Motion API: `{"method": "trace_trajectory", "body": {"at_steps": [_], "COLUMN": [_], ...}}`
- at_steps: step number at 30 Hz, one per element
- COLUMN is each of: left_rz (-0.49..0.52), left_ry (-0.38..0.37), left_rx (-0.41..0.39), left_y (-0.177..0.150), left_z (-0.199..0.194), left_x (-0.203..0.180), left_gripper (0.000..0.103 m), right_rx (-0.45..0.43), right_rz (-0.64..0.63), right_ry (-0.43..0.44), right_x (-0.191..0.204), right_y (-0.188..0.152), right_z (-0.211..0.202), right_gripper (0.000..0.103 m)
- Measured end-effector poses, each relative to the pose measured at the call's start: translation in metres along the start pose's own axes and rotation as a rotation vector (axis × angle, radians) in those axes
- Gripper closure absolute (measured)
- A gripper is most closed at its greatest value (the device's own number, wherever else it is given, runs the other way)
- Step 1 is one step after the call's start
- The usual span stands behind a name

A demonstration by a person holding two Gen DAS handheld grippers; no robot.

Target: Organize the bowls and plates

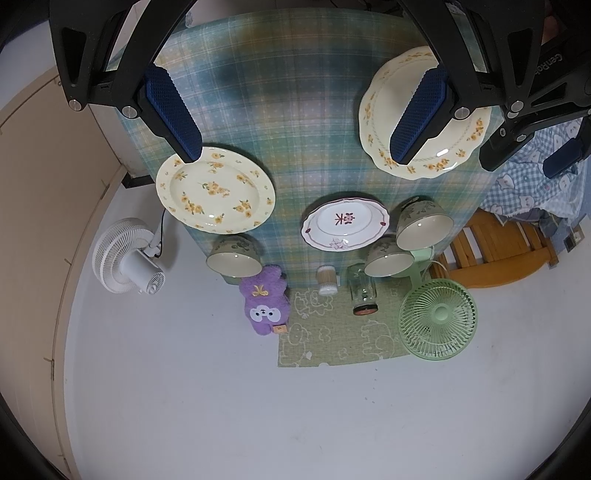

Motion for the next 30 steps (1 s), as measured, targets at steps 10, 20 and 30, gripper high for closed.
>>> {"method": "trace_trajectory", "body": {"at_steps": [10,20,30], "left_rz": [0.001,-0.006,-0.026], "left_ry": [0.018,0.054,0.068], "left_rx": [0.033,0.077,0.201], "left_y": [-0.002,-0.004,-0.031], "left_z": [0.003,0.028,0.08], "left_x": [0.008,0.034,0.06], "left_gripper": [0.017,0.027,0.035], "right_rx": [0.019,0.077,0.19], "right_rz": [-0.029,-0.044,-0.028], "right_ry": [0.045,0.091,0.09], "right_x": [0.014,0.054,0.085], "right_y": [-0.004,-0.003,-0.031], "right_z": [0.006,0.037,0.088], "right_gripper": [0.006,0.011,0.015]}}
Point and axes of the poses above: each gripper's, at about its wrist camera, not at the fingertips, and z roughly the way its jaws point, x to its left, y to its top, the point moved 2 cm from there along z, roughly the way its jaws point, and after that the axes turned 12 degrees about -x, right-handed, at the moved point
